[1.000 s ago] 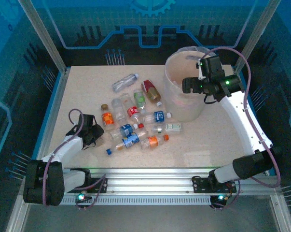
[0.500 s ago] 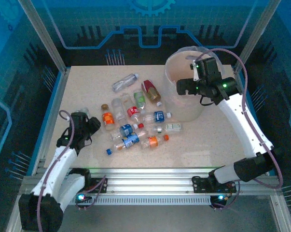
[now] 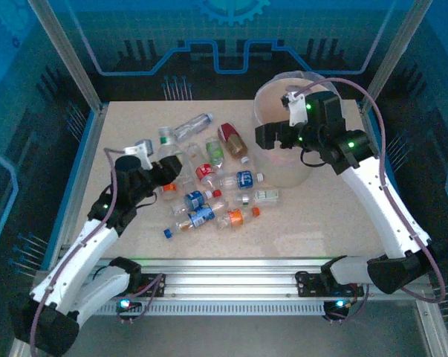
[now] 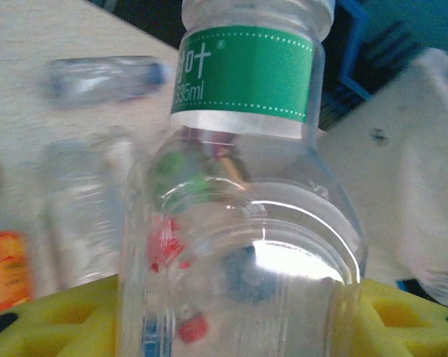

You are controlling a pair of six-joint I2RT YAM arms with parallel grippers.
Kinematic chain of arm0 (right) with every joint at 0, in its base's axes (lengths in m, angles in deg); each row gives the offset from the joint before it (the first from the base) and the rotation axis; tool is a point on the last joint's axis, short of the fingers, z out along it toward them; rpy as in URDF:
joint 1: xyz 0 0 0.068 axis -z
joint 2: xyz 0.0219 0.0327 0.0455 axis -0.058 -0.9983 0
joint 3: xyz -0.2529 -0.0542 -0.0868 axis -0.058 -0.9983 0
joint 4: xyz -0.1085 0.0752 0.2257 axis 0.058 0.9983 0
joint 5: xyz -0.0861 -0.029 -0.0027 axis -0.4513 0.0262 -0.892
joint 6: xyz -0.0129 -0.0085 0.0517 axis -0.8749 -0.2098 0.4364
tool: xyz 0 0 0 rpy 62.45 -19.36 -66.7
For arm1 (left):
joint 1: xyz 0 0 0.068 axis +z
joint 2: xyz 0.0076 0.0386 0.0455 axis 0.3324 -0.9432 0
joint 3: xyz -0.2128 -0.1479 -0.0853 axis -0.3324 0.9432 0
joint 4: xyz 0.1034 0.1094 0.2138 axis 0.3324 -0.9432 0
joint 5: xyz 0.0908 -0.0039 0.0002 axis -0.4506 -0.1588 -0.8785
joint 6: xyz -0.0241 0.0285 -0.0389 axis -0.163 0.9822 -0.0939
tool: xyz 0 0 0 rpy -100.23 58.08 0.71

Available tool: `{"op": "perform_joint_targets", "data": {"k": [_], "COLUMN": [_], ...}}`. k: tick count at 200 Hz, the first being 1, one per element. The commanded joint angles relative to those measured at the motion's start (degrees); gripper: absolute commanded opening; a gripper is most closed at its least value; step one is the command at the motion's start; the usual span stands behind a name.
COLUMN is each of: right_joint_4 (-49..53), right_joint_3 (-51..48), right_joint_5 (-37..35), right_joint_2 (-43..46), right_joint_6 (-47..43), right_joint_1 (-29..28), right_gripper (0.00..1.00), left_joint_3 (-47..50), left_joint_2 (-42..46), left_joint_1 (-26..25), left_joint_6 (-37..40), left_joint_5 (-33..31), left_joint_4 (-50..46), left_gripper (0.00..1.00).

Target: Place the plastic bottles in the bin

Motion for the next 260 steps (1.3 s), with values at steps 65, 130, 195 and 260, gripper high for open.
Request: {"op": "perform_joint_targets", "data": {"k": [65,130,195,260], "right_joint_4": [-16.28,-18.73,-17.52,-11.25], "right_joint_3": [1.82,6.56,8.11,13.94], "right_joint_5": [19.67,20.65,19.58,11.99], "right_joint_2": [-6.32,-11.97,-13.36,-13.53], "right_joint_6": [9.75,11.23,10.49,5.08], "right_joint_1": [-3.75,-6.29,-6.66,-5.72], "right_gripper": [0.99,0.89,0.55,0.04], "left_joint_3": [-11.39,-15.38,-16.3,-14.98], "left_joint_2": [-12.41,-17.08,-18.71,-16.28], "left_joint_1": [-13.5,-16.72,-17.18,-17.14], "left_joint_6": [15.18,16.86,16.46,16.55], "left_joint_5": [10.51,12.41,11.81,7.58], "left_joint_4": [19.73,21.59,22.82,20.51], "left_gripper": [0.28,0.28,0.28,0.99]}}
